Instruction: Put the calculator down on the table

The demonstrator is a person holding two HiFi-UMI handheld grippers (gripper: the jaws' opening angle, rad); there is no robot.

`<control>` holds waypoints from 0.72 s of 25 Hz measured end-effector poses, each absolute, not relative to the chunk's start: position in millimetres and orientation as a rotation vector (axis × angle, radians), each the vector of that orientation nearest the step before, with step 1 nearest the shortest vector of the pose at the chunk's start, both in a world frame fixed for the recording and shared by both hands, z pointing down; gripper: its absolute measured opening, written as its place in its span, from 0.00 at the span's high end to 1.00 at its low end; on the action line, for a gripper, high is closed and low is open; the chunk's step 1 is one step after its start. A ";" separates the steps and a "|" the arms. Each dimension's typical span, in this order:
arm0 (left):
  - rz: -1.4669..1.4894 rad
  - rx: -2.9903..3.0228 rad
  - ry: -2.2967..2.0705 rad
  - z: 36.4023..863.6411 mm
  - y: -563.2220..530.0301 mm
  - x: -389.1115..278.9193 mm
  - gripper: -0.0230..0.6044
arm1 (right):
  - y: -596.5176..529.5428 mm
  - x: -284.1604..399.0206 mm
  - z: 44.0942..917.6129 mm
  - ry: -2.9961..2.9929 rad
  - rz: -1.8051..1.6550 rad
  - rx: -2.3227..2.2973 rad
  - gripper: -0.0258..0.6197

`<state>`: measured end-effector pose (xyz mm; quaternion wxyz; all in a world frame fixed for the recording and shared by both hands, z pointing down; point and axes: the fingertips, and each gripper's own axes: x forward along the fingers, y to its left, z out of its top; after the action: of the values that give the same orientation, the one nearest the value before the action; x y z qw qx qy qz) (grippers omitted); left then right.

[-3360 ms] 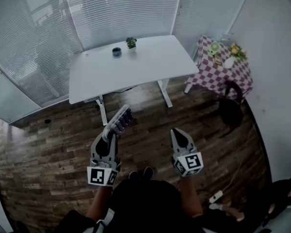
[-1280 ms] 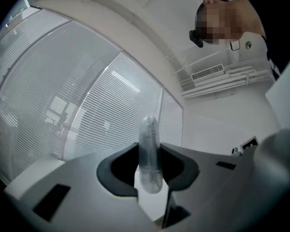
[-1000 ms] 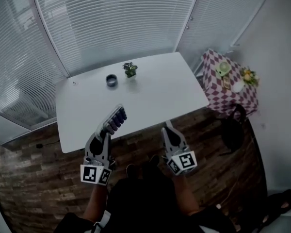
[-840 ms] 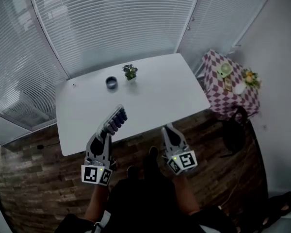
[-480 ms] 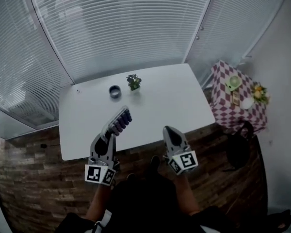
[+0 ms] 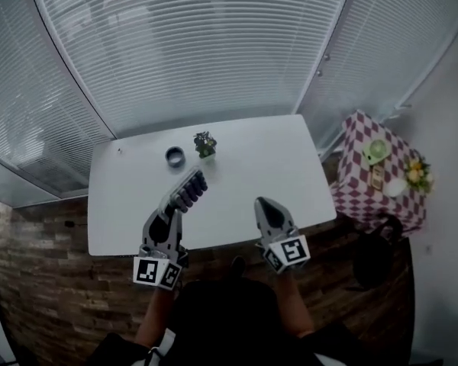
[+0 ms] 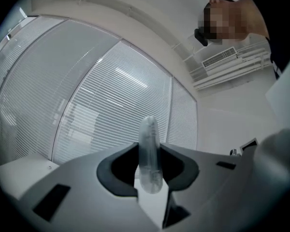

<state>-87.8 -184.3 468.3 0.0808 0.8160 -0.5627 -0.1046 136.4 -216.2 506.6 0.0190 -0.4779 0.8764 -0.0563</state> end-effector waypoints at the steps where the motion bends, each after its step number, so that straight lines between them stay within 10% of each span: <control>1: -0.311 2.432 -1.689 468.4 -187.4 -83.2 0.81 | -220.7 140.5 505.8 2.733 -0.161 -1.479 0.95; 18: -0.350 2.355 -1.709 471.2 -230.8 -72.7 0.81 | -268.0 149.3 508.0 2.760 -0.198 -1.446 0.95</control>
<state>-72.7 -230.8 471.2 0.1052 0.7990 -0.5800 -0.1189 149.3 -268.0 508.0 0.0098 -0.4630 0.8840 -0.0635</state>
